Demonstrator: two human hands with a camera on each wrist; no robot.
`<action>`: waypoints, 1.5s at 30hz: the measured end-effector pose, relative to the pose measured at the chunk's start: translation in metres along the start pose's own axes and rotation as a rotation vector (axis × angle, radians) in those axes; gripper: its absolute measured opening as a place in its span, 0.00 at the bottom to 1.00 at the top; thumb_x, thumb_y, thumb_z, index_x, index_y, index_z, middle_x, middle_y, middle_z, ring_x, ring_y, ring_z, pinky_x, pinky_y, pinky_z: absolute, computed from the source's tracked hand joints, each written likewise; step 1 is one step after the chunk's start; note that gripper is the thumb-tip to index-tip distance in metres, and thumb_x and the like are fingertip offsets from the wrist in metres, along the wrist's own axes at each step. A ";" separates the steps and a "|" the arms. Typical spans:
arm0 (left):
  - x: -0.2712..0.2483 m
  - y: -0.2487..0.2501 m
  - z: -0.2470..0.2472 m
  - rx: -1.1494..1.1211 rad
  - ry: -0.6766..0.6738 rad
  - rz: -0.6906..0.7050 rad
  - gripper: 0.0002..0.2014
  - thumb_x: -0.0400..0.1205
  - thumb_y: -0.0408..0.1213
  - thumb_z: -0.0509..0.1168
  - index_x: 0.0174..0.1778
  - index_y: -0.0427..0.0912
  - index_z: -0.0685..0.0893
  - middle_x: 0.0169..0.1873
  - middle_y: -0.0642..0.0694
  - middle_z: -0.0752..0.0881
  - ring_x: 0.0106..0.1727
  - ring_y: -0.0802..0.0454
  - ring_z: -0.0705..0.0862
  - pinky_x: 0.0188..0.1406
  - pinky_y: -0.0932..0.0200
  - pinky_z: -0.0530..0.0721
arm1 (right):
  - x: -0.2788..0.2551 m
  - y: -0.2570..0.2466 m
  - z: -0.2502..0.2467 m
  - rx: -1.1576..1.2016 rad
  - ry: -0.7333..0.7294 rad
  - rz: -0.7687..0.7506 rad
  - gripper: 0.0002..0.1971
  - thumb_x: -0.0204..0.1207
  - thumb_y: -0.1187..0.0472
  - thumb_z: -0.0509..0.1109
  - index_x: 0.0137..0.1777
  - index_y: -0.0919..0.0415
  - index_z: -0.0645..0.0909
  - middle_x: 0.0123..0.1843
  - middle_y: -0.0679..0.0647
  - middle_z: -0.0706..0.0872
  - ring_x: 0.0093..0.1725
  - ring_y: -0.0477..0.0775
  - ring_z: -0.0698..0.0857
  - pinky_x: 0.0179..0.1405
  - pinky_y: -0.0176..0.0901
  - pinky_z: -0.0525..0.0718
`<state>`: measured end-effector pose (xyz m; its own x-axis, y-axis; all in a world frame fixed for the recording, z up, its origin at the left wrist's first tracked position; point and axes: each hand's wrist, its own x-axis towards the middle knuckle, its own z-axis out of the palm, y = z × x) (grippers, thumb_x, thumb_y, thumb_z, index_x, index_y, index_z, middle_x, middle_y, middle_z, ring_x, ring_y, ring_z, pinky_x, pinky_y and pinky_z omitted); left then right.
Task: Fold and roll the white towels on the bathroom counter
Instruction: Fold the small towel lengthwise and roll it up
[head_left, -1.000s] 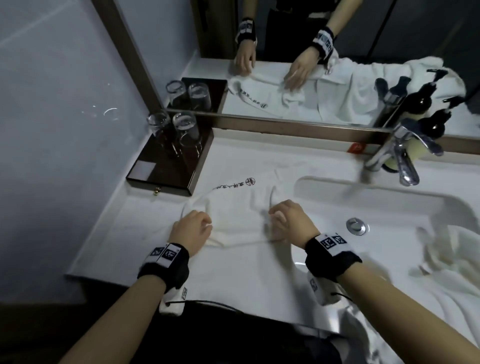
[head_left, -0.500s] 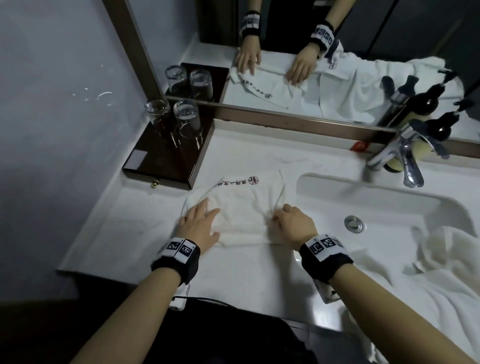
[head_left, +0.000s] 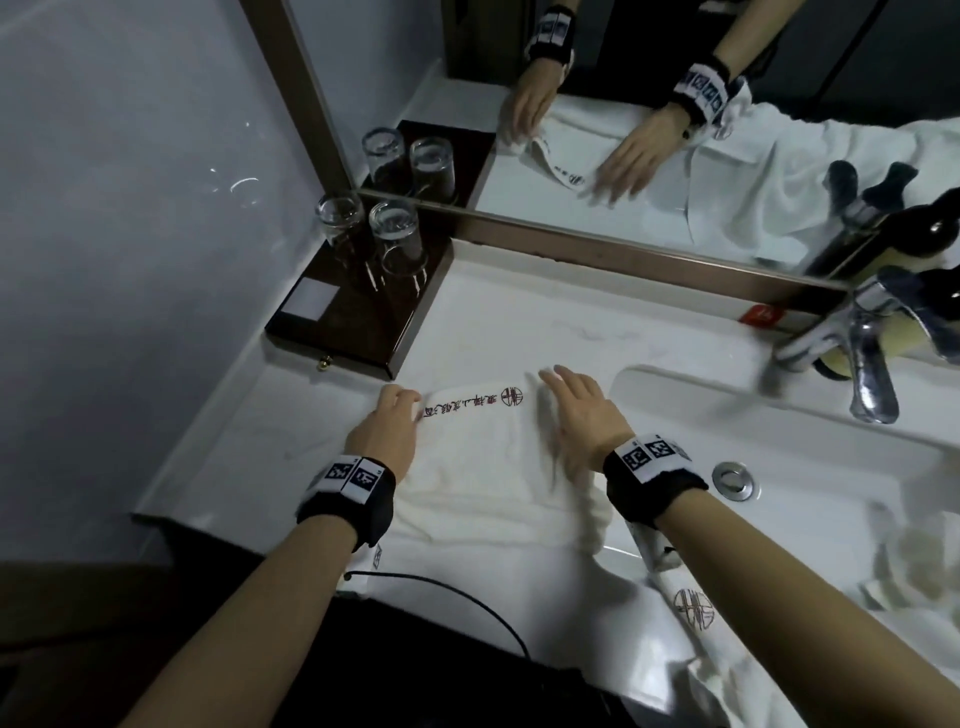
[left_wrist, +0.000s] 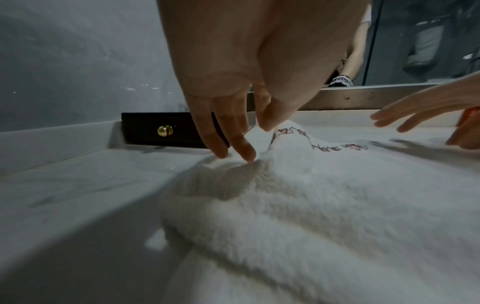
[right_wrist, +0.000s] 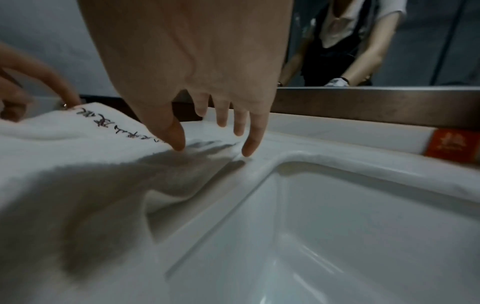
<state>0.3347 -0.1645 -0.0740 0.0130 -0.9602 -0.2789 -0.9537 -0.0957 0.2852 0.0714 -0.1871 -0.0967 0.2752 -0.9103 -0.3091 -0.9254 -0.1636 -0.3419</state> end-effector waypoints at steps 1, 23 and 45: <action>0.003 -0.001 0.000 0.008 -0.036 -0.036 0.20 0.83 0.28 0.52 0.71 0.47 0.68 0.74 0.49 0.65 0.53 0.41 0.82 0.49 0.49 0.79 | 0.004 0.000 -0.001 -0.035 -0.046 0.002 0.51 0.63 0.70 0.73 0.82 0.53 0.47 0.83 0.51 0.55 0.79 0.58 0.57 0.68 0.59 0.76; 0.091 0.029 -0.032 -0.113 -0.073 0.330 0.32 0.82 0.33 0.57 0.81 0.49 0.52 0.76 0.43 0.69 0.68 0.38 0.77 0.61 0.46 0.78 | 0.010 -0.006 -0.050 0.262 0.347 0.402 0.32 0.75 0.70 0.65 0.79 0.64 0.60 0.74 0.67 0.67 0.70 0.68 0.72 0.69 0.54 0.72; 0.021 -0.033 0.018 -0.261 -0.239 -0.023 0.33 0.67 0.44 0.78 0.64 0.38 0.72 0.61 0.43 0.79 0.62 0.42 0.79 0.54 0.55 0.76 | -0.064 -0.004 0.020 0.577 0.248 0.620 0.21 0.70 0.59 0.75 0.28 0.55 0.63 0.29 0.50 0.71 0.33 0.54 0.71 0.28 0.42 0.64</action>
<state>0.3609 -0.1770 -0.1060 -0.0662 -0.8715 -0.4860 -0.8445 -0.2104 0.4924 0.0626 -0.1204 -0.0931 -0.3590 -0.8390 -0.4089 -0.5953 0.5432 -0.5921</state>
